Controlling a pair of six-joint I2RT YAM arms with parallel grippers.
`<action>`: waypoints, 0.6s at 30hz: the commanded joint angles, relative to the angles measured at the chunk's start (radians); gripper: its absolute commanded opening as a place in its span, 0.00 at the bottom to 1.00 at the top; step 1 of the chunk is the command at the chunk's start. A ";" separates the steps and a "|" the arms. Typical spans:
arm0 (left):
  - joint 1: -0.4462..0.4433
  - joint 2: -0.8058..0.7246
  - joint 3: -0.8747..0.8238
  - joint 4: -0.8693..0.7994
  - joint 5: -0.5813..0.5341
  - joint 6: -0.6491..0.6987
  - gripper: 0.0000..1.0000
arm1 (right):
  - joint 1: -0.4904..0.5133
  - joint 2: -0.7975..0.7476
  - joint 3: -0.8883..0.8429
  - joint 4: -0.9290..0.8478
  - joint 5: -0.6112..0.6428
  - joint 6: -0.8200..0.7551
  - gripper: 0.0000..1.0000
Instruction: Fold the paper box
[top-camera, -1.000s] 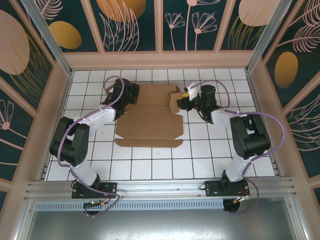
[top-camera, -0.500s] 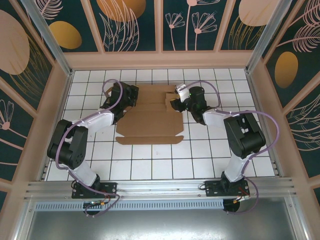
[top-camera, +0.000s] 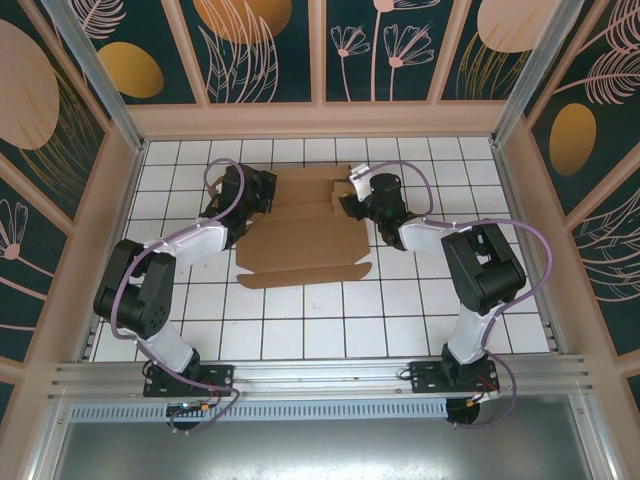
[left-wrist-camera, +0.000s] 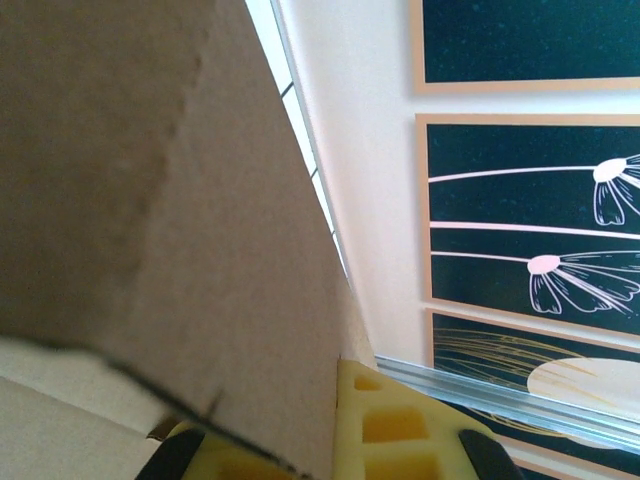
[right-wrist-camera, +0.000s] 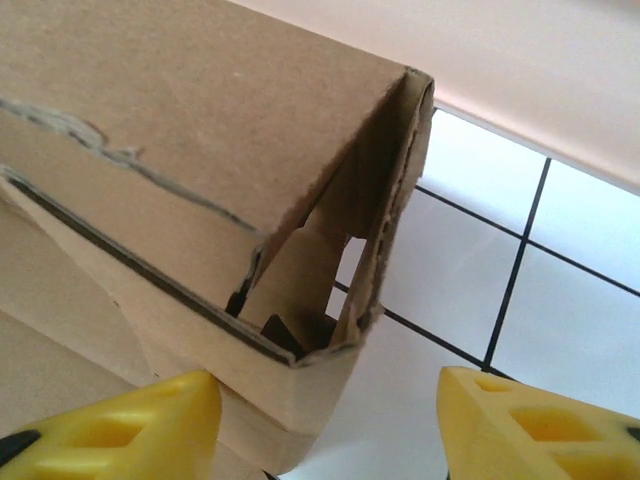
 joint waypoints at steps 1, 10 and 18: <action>-0.006 0.032 0.016 -0.154 0.048 0.013 0.00 | -0.013 0.025 0.009 0.050 0.077 -0.048 0.61; -0.001 0.036 0.015 -0.154 0.057 0.020 0.00 | -0.066 0.005 -0.036 0.113 -0.222 -0.098 0.60; 0.002 0.036 0.019 -0.150 0.069 0.019 0.00 | -0.074 0.043 -0.026 0.150 -0.271 -0.119 0.60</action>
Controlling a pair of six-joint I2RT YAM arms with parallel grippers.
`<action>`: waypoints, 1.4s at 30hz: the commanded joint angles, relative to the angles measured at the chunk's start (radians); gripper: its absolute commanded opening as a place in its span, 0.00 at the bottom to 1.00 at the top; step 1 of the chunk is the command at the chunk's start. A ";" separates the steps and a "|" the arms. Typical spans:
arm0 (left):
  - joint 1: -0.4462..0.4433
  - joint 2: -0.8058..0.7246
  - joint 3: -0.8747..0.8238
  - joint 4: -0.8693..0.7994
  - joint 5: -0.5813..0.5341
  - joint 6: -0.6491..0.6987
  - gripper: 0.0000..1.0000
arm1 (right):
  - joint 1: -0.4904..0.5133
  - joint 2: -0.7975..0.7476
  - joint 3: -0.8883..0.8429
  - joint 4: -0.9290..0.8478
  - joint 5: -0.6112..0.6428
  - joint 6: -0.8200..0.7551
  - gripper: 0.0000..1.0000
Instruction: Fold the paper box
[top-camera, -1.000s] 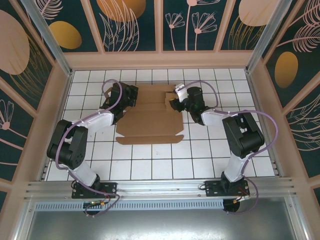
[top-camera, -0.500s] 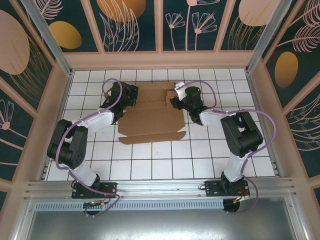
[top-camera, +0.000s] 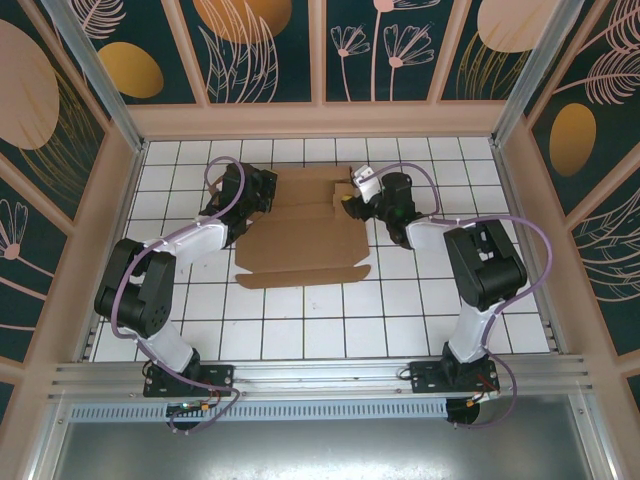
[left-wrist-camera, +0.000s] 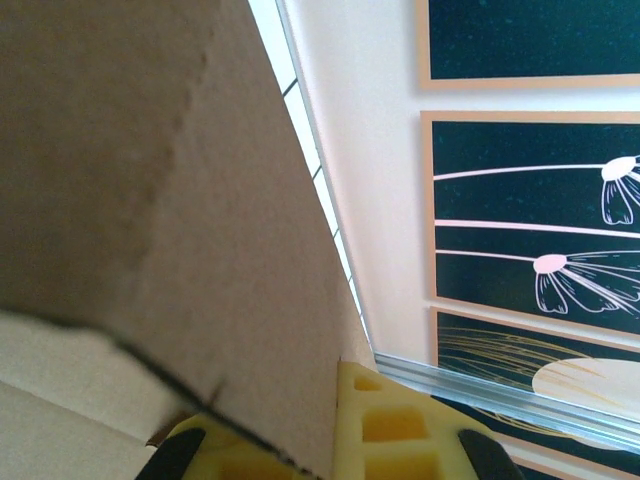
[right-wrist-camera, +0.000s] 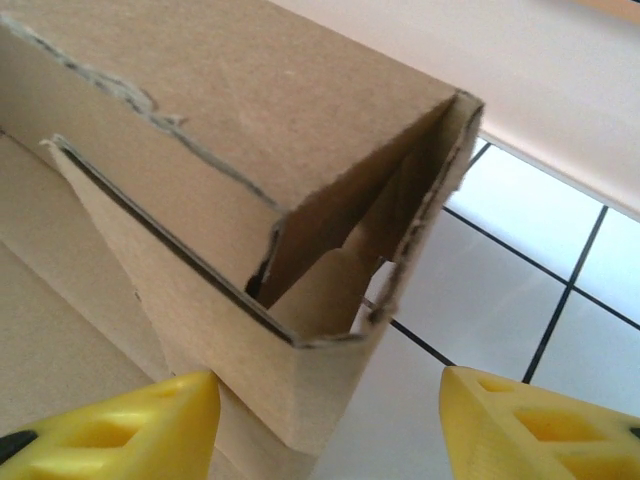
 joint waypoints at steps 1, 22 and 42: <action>0.000 0.030 0.001 -0.124 0.062 0.019 0.00 | -0.007 0.023 -0.001 0.076 -0.040 -0.027 0.60; 0.005 0.088 0.084 -0.171 0.111 -0.006 0.00 | 0.006 0.113 0.125 0.011 0.092 0.037 0.58; 0.008 0.087 0.102 -0.247 0.113 -0.010 0.00 | 0.026 0.159 0.224 -0.113 0.300 0.098 0.27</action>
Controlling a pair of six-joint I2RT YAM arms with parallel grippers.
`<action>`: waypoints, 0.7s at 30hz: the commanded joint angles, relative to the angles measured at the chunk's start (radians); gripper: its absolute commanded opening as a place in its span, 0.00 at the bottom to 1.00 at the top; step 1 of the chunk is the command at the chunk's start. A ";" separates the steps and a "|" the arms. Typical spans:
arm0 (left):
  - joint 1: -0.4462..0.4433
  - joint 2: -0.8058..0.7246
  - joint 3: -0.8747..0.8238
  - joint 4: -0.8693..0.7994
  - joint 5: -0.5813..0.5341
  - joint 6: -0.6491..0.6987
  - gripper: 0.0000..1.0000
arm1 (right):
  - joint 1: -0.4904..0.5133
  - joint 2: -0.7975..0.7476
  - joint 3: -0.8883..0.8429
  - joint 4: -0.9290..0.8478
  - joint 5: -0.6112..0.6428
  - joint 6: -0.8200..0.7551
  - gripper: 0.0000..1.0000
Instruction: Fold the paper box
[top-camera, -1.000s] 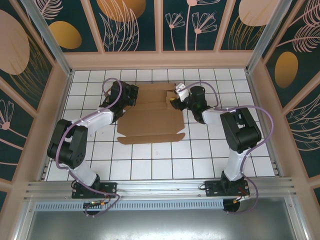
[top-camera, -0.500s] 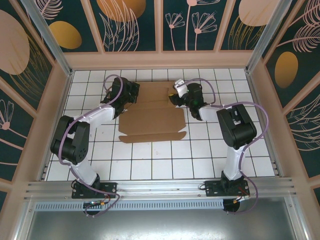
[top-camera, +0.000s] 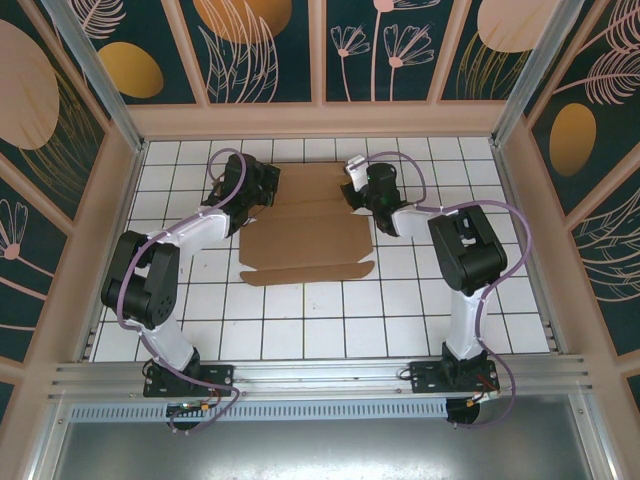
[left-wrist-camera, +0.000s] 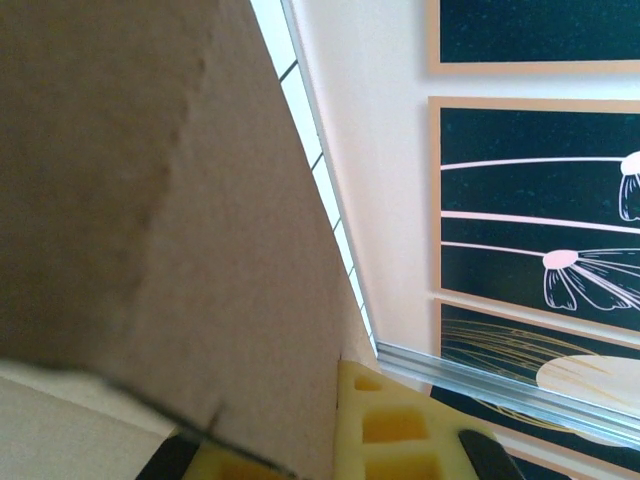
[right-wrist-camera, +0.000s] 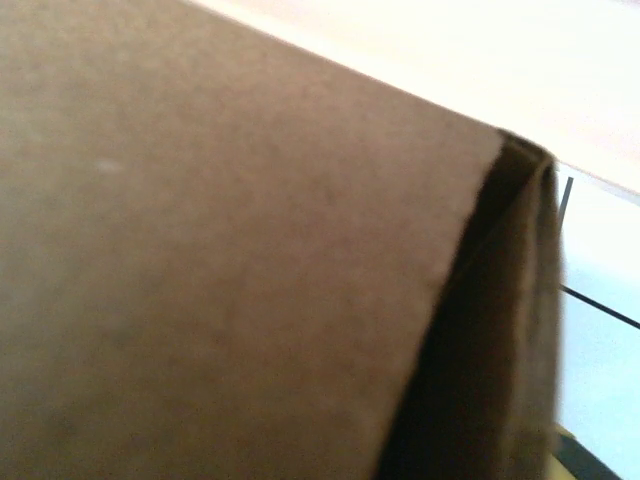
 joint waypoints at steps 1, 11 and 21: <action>-0.006 0.024 0.005 -0.183 0.050 -0.008 0.00 | -0.005 0.012 0.038 -0.042 0.131 0.011 0.24; -0.005 0.015 0.043 -0.234 0.033 -0.017 0.00 | 0.012 0.043 0.085 -0.113 0.369 0.050 0.22; -0.005 0.017 0.064 -0.259 0.024 -0.041 0.00 | 0.051 0.161 0.276 -0.350 0.674 0.204 0.11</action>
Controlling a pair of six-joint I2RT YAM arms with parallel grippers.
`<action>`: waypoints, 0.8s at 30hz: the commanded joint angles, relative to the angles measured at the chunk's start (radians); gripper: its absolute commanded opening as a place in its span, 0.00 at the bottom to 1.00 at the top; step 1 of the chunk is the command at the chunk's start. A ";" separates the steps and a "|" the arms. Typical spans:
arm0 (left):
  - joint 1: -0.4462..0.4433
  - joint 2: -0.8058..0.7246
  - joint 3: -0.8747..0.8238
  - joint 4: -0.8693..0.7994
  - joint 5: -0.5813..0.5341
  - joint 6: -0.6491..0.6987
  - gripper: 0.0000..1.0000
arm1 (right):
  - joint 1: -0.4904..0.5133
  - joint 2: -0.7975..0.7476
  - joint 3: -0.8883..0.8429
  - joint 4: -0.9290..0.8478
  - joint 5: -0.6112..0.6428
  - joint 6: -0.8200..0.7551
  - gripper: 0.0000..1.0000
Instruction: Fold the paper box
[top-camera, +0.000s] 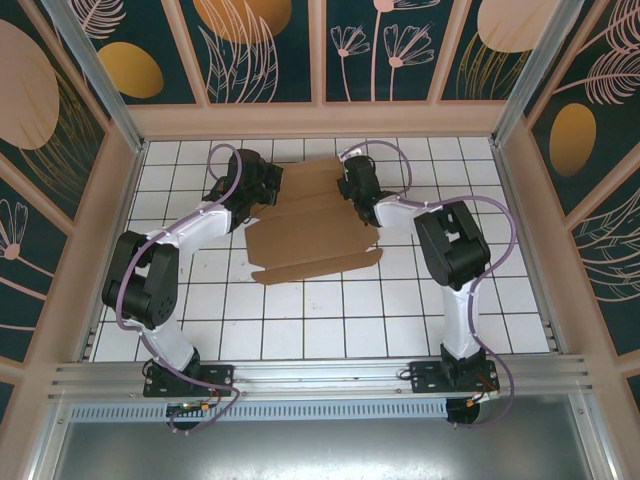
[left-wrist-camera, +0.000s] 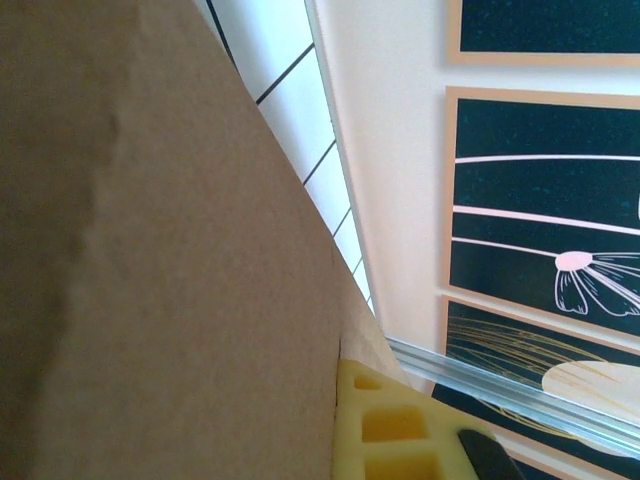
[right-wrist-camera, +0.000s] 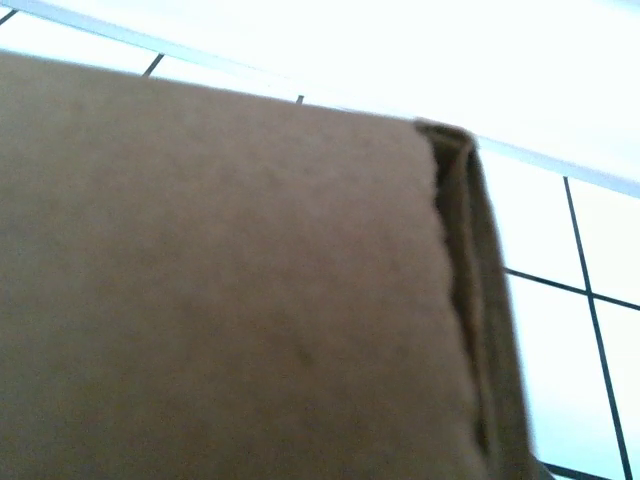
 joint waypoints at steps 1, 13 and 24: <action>0.004 0.017 0.003 -0.150 0.026 -0.008 0.00 | -0.032 0.063 0.069 -0.184 0.273 0.068 0.08; 0.004 0.031 0.012 -0.146 0.032 -0.018 0.00 | -0.032 0.107 0.152 -0.333 0.250 0.203 0.01; 0.003 0.025 0.000 -0.154 0.026 -0.014 0.00 | -0.070 -0.094 -0.090 -0.096 -0.080 0.140 0.56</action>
